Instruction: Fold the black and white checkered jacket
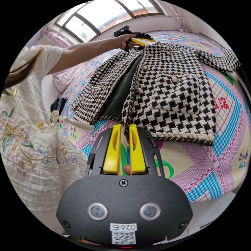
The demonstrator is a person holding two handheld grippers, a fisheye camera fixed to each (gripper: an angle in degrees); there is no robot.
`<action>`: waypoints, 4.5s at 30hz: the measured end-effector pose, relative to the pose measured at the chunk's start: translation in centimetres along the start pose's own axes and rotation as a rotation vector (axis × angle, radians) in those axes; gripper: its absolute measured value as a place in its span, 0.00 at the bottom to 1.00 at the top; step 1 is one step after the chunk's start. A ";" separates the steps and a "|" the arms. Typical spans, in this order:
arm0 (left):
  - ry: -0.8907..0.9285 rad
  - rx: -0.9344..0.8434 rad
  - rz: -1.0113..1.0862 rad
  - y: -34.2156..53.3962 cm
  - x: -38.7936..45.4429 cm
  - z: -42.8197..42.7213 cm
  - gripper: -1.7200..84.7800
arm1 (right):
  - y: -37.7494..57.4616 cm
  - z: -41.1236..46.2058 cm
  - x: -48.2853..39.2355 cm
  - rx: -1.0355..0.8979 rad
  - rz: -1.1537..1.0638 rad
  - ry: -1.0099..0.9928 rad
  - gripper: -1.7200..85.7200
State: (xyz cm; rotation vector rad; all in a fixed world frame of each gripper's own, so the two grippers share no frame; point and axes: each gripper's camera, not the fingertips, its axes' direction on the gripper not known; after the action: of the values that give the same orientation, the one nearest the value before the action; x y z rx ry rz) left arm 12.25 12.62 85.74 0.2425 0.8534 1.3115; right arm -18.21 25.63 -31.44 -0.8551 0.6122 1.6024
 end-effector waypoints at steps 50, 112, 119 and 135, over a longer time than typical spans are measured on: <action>-0.444 -0.261 0.243 0.5 6.7 9.3 0.08 | 0.7 -2.5 1.8 0.054 0.077 -0.079 0.00; -0.237 0.495 -0.548 39.4 4.8 -17.5 0.07 | 1.4 -7.1 7.8 0.060 0.025 0.054 0.01; -0.234 0.613 -0.660 41.1 1.3 -19.5 0.17 | 2.7 -10.0 8.4 0.137 0.081 0.035 0.11; -0.592 0.187 -0.381 28.4 4.7 -17.0 0.02 | -0.9 -8.4 8.8 0.107 0.116 -0.011 0.01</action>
State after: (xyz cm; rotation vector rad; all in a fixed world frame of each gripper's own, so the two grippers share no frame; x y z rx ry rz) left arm -20.16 19.78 89.43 0.5557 0.4800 0.7395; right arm -16.30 24.53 -43.43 -0.7417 0.7446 1.6618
